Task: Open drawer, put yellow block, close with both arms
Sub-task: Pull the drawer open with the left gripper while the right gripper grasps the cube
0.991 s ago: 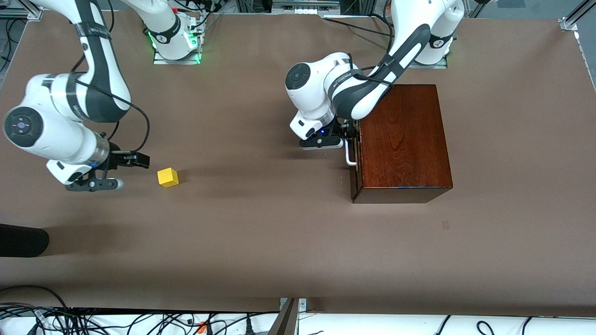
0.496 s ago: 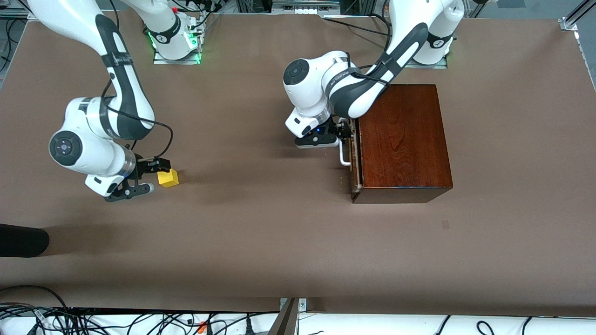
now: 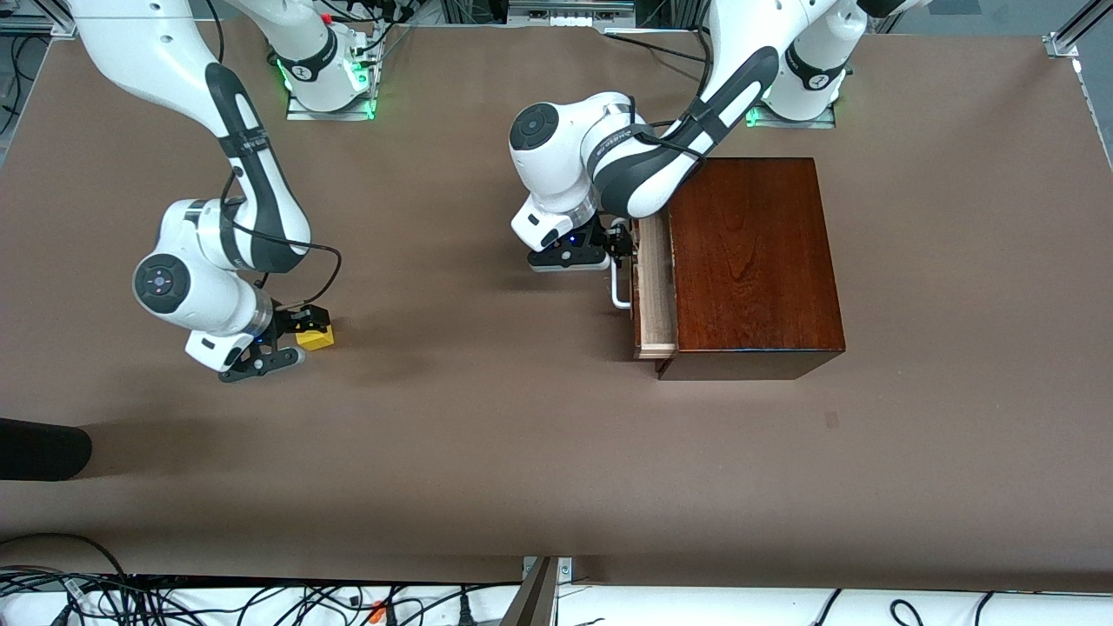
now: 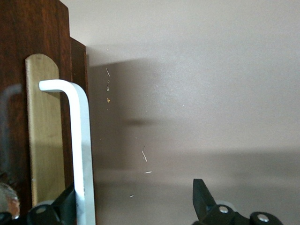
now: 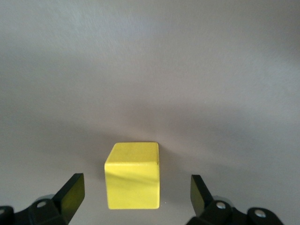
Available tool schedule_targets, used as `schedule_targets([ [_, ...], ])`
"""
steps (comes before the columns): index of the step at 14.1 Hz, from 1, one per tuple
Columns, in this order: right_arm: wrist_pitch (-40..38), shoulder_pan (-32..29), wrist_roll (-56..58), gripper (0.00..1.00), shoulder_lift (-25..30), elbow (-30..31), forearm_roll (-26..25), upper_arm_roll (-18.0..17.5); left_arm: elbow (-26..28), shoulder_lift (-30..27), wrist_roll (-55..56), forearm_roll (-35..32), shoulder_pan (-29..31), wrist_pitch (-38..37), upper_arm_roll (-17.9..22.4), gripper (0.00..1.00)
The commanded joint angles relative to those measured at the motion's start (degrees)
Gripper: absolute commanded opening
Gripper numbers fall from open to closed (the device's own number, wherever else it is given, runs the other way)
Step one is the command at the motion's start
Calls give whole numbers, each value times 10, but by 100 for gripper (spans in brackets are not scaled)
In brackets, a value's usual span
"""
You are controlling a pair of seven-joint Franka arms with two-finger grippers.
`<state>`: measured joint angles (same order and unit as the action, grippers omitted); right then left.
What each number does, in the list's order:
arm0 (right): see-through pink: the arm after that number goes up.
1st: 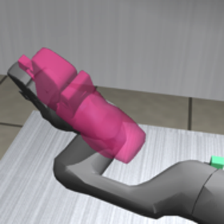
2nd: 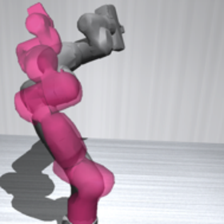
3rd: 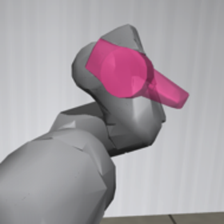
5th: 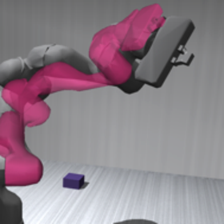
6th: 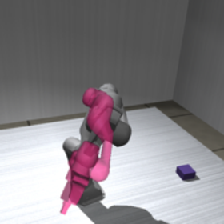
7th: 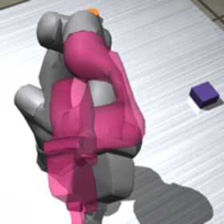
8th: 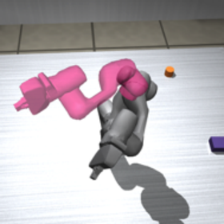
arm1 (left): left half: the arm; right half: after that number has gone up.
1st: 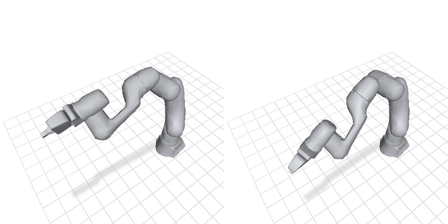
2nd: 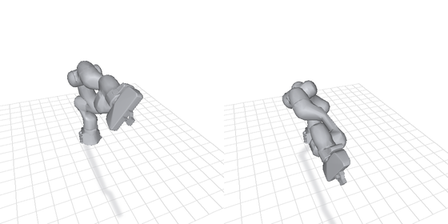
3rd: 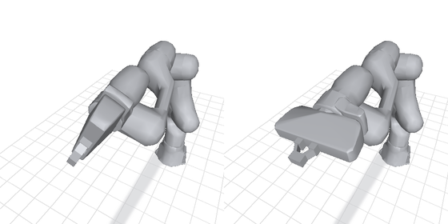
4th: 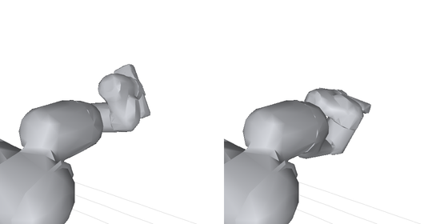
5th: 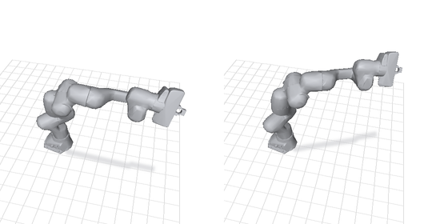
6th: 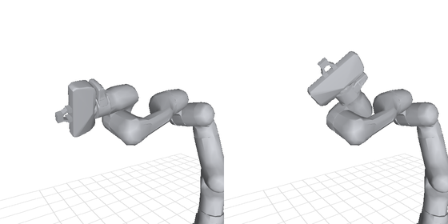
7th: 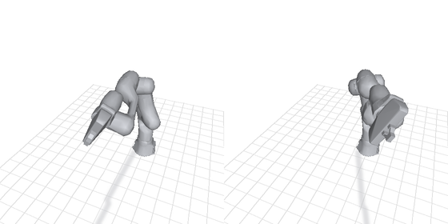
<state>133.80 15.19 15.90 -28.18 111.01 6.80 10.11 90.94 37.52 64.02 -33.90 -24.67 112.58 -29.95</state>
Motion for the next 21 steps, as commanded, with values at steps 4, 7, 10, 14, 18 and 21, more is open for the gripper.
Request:
schedule_targets([
  [4,39,-3,33,99,5,45,49,-4,-49,28,10,18,-26,3,-3,100],
  [7,48,-3,42,91,0,48,60,-4,-55,30,9,32,-28,14,-4,100],
  [10,48,-3,42,74,-3,47,60,-4,-67,36,2,52,-36,32,-5,100],
  [14,48,-5,54,60,-3,45,64,-4,-90,53,8,56,-50,37,-4,100],
  [18,47,-5,54,60,-2,43,64,-4,-116,67,11,56,-64,37,-4,100],
  [21,46,-5,53,60,-2,42,64,-4,-130,73,18,57,-75,37,-3,100],
])
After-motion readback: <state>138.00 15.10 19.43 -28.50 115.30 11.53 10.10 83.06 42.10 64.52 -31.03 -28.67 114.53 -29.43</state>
